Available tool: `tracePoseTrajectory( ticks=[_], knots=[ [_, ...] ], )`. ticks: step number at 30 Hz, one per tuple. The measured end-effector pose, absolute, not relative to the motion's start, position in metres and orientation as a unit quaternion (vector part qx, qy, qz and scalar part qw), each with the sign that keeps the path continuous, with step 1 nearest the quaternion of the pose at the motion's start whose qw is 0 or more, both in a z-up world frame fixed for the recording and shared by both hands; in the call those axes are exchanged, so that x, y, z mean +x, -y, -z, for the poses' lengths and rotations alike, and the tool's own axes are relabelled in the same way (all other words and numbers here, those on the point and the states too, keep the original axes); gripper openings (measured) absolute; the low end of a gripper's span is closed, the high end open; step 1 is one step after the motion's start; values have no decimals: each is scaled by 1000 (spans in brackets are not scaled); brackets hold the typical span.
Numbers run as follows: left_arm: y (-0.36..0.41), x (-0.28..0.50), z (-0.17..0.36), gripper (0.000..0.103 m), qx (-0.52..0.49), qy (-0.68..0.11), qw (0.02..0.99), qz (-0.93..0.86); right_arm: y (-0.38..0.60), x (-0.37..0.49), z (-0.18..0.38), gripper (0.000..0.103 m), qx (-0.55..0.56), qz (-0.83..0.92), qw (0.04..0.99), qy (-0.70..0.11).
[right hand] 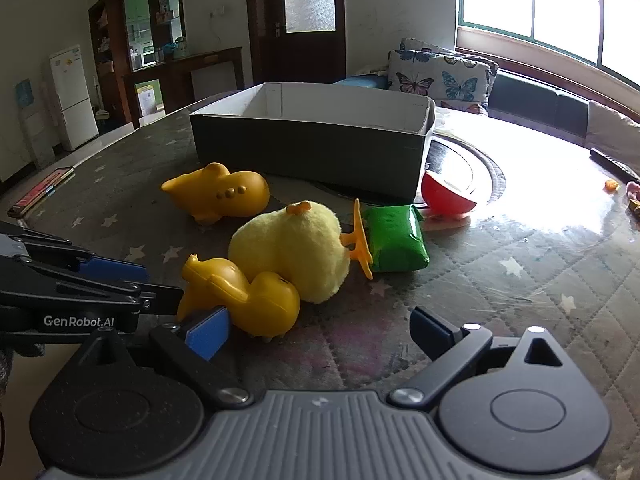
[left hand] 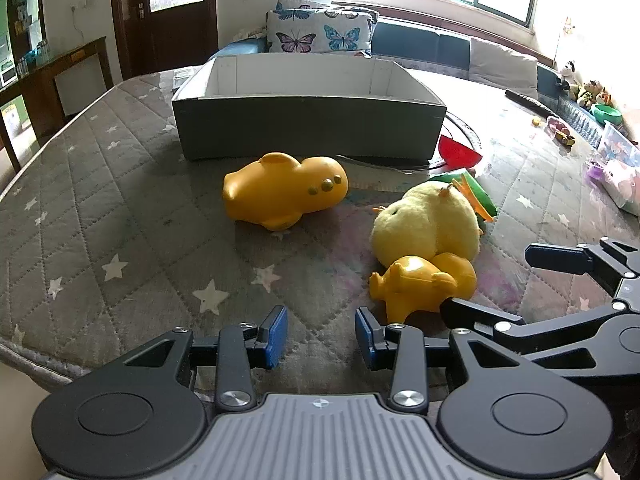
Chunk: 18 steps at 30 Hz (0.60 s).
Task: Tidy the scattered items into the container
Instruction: 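Close the left tool's fingers on the small yellow duck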
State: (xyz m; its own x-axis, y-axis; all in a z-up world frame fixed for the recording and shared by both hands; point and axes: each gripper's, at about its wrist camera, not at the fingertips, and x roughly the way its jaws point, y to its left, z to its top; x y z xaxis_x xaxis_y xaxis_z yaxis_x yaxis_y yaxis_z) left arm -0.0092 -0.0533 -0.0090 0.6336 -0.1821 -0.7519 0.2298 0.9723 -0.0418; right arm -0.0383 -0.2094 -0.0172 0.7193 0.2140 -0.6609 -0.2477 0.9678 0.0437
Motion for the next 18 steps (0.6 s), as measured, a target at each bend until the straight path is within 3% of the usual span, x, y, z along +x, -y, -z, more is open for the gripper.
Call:
tracePoseTrajectory(
  ticks=[18],
  knots=[
    [53,2,5,40,24,-410,903,124,202,-32,17,97,-31,-144,923,-357]
  ],
)
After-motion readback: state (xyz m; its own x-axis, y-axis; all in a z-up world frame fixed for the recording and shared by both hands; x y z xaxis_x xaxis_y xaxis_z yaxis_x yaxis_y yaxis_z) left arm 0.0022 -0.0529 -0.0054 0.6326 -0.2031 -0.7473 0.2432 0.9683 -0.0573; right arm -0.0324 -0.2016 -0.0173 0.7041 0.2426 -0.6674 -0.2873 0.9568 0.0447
